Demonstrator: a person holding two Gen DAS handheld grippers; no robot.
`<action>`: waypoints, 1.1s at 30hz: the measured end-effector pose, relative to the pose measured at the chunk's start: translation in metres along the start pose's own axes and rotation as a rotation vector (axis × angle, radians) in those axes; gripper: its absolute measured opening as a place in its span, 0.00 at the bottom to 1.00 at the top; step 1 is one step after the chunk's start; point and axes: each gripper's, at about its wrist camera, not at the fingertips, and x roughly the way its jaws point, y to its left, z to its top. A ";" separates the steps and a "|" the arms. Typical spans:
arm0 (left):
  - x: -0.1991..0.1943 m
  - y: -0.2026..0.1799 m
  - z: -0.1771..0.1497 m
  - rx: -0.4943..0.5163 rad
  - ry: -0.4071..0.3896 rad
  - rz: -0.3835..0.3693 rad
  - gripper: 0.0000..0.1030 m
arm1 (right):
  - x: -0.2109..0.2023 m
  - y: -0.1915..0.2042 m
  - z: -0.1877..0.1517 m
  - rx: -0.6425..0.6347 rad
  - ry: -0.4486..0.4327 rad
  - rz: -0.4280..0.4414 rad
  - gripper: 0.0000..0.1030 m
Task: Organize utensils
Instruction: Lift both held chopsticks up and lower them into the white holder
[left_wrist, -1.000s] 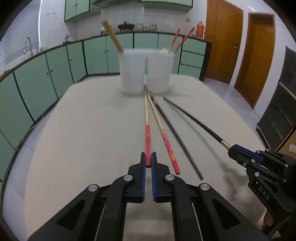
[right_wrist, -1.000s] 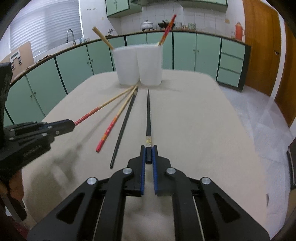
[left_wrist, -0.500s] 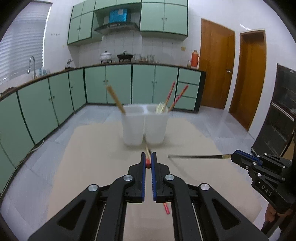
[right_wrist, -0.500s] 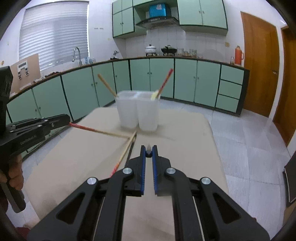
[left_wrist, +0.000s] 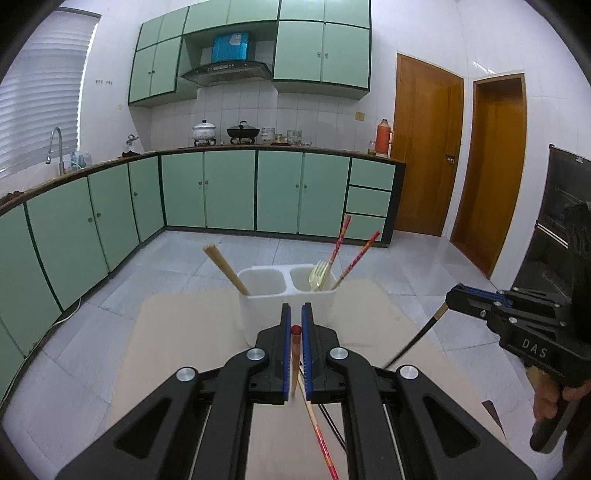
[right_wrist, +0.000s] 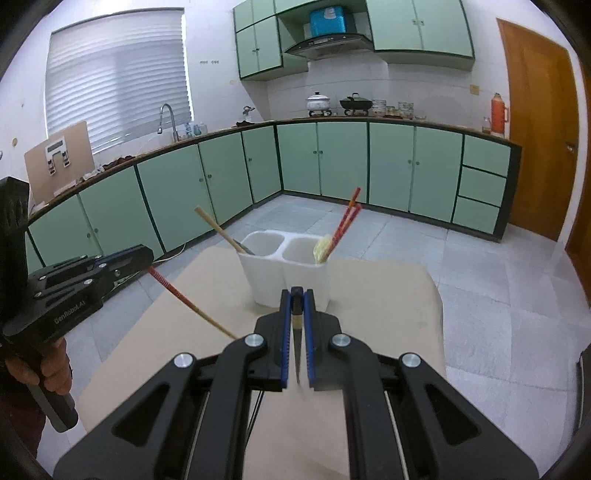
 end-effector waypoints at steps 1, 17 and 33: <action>0.000 0.001 0.001 0.001 -0.001 -0.001 0.05 | -0.001 0.001 0.004 -0.013 -0.002 0.000 0.06; -0.014 0.003 0.033 -0.001 -0.048 -0.035 0.05 | -0.012 -0.011 0.055 0.013 -0.071 0.071 0.06; -0.006 0.007 0.125 0.015 -0.173 -0.044 0.05 | -0.001 -0.016 0.144 -0.041 -0.162 0.074 0.06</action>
